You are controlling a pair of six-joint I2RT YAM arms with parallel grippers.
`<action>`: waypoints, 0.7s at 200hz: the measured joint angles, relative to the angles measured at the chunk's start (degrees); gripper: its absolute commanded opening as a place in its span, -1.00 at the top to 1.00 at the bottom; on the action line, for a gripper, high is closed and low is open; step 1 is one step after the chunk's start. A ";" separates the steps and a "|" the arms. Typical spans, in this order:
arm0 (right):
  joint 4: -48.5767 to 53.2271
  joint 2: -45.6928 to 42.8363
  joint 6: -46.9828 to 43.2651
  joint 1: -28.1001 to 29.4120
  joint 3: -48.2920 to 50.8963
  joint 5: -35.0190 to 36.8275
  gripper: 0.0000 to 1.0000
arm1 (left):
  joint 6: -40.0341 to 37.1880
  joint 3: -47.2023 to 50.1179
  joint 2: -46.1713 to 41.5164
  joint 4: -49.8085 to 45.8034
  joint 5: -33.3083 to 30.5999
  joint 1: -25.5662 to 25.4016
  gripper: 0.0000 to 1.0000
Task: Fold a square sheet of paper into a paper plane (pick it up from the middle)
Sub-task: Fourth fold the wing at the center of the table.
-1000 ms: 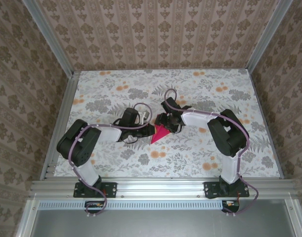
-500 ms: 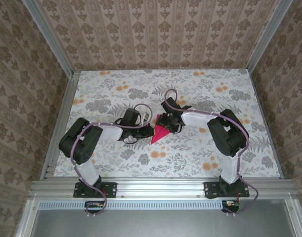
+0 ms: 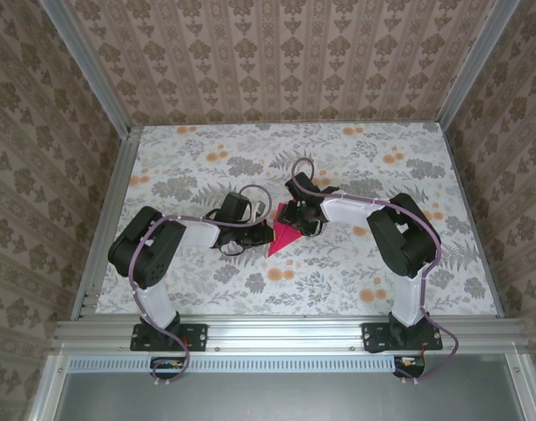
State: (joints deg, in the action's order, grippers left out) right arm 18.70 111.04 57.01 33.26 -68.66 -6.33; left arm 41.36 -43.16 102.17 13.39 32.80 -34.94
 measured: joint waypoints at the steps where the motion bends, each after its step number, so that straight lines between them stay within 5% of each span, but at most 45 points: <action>1: 0.00 0.04 0.02 0.00 0.00 0.00 -0.11 | 0.00 0.00 0.00 0.00 0.00 0.00 0.89; 74: -1.25 -0.31 3.56 -0.15 1.29 0.17 -0.10 | -0.63 1.18 -4.68 1.44 0.48 -0.15 0.53; 140: -2.80 -0.74 6.80 -0.33 2.32 0.11 -0.10 | -1.62 1.36 -5.64 1.75 0.63 -2.73 0.55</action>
State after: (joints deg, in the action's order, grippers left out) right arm 15.90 110.30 63.81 32.93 -66.35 -6.22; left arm 39.75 -41.80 96.53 15.14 33.43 -37.67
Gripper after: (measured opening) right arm 0.551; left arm 0.235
